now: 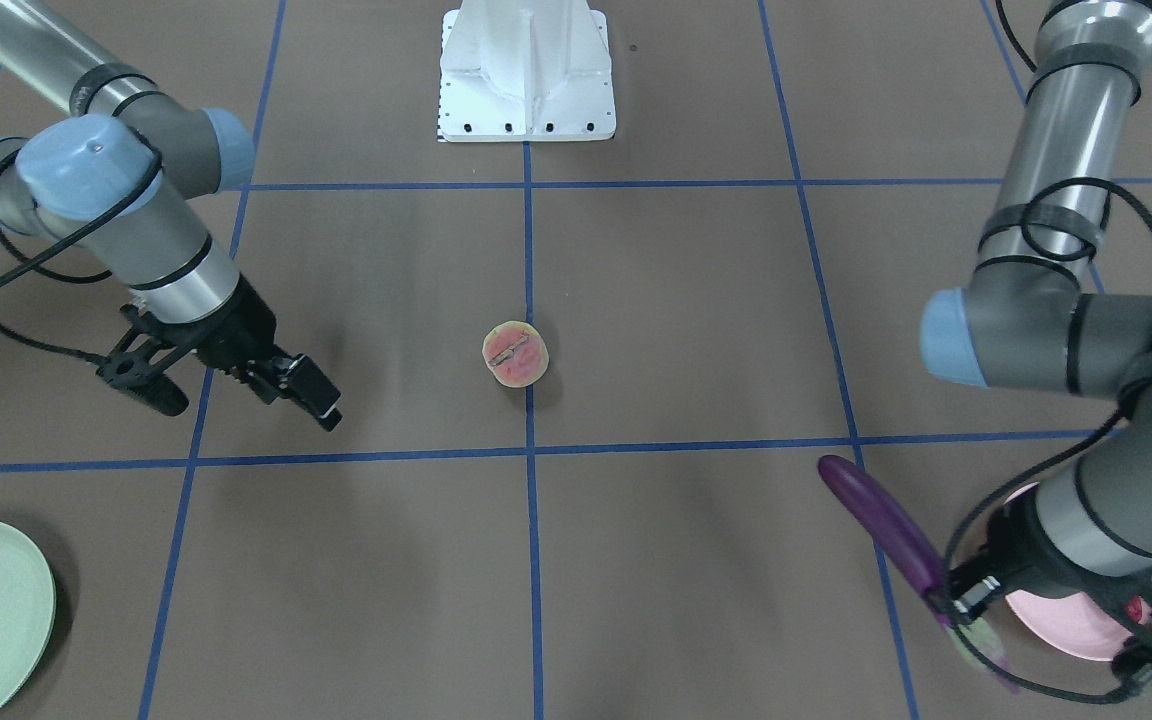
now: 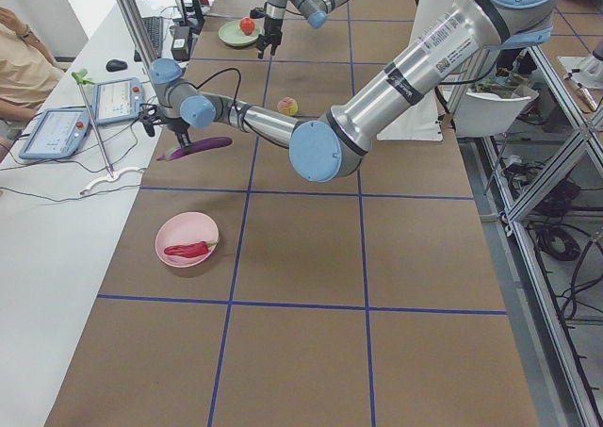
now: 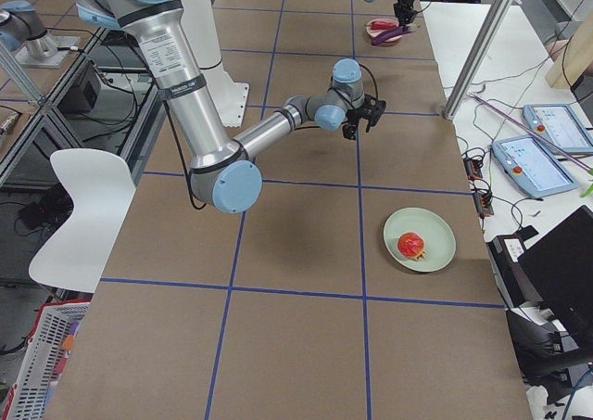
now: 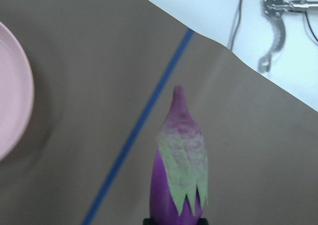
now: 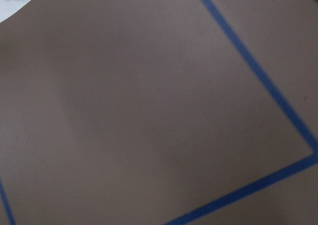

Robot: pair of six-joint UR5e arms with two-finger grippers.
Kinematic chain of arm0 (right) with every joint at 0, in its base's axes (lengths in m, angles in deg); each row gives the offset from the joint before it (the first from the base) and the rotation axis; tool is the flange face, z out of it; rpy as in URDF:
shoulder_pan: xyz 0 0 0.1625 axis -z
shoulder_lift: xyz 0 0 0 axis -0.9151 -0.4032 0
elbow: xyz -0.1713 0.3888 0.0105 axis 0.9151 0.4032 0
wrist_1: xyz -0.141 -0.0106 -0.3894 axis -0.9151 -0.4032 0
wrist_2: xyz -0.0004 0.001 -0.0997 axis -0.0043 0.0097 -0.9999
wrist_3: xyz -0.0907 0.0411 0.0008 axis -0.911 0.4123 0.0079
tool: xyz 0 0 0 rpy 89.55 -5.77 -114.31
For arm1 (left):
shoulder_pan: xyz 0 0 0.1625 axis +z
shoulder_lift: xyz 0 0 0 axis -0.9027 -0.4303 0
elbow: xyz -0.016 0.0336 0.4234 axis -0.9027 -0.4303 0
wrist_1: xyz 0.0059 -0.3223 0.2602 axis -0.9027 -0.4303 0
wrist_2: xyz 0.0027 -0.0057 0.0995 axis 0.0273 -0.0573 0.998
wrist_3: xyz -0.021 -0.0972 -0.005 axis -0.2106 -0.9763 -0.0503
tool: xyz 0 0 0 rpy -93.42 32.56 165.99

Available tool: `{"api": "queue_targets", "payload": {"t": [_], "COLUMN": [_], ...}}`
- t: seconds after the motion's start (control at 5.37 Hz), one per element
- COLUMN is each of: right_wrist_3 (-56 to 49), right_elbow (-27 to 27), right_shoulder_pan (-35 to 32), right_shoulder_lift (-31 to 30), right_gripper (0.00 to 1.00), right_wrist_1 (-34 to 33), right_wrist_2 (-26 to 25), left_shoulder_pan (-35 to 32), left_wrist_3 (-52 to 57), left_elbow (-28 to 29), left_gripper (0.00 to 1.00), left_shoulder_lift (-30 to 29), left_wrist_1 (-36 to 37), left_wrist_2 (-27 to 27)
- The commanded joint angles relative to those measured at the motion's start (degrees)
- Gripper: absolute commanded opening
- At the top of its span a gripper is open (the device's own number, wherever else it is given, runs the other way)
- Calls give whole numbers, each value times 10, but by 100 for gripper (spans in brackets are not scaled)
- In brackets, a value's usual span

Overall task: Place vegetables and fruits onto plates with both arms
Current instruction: 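Lift the purple eggplant with the left gripper while the right gripper releases the pomegranate, then lower the eggplant onto the pink plate while the right gripper reaches toward the peach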

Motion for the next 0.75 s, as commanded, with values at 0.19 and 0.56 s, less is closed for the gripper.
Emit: {"api": "queue_targets", "payload": {"t": [0.19,0.56], "right_wrist_3": [37,36], "right_elbow": [-57,-56], "right_shoulder_pan": [72,78], "right_shoulder_lift": [1,-1], "right_gripper": [100,100], "right_wrist_1": [-42,-42], "right_wrist_2": [-55,-55], "left_shoulder_pan": [-42,-24], "left_wrist_3": [134,121], "left_elbow": [145,157], "left_gripper": [0,15], "left_shoulder_lift": [7,1], "left_wrist_1": [-35,-56], "left_wrist_2": [96,109]}}
